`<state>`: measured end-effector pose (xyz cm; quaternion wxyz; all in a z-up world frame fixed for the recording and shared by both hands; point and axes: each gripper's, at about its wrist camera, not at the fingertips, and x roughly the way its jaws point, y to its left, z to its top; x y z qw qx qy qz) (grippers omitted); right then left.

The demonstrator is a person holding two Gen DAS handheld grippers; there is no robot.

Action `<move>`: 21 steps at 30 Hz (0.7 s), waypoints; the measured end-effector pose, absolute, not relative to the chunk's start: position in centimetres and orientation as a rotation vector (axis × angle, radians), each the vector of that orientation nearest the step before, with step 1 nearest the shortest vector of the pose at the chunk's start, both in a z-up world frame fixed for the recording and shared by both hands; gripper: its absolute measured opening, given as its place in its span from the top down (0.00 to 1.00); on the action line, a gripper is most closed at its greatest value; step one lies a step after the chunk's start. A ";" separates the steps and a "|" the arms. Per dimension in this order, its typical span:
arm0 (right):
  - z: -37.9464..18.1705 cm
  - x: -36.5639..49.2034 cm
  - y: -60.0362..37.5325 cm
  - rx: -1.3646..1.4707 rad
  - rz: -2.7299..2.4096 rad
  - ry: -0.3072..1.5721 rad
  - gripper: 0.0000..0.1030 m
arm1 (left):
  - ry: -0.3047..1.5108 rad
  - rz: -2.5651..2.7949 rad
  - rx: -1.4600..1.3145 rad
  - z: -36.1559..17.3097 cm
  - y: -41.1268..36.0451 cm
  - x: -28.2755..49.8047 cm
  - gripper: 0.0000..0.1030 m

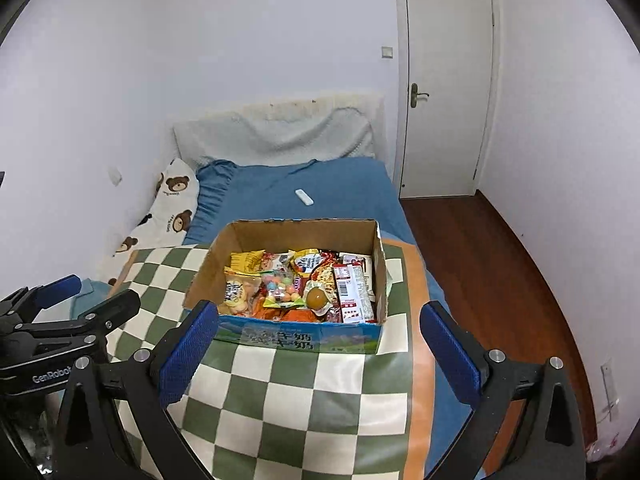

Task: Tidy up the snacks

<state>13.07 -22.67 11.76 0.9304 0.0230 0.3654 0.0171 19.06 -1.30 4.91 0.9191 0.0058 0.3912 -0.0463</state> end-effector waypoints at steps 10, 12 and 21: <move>13.2 9.9 -22.6 0.044 0.029 0.718 0.00 | 0.769 -0.082 0.009 6.2 -0.8 16.2 0.02; 13.2 9.7 -22.7 0.048 0.029 0.721 0.00 | 0.771 -0.076 0.014 6.0 -0.8 16.2 0.02; 11.8 9.9 -23.1 0.068 0.029 0.737 0.00 | 0.791 -0.061 0.016 4.6 -0.9 16.9 0.01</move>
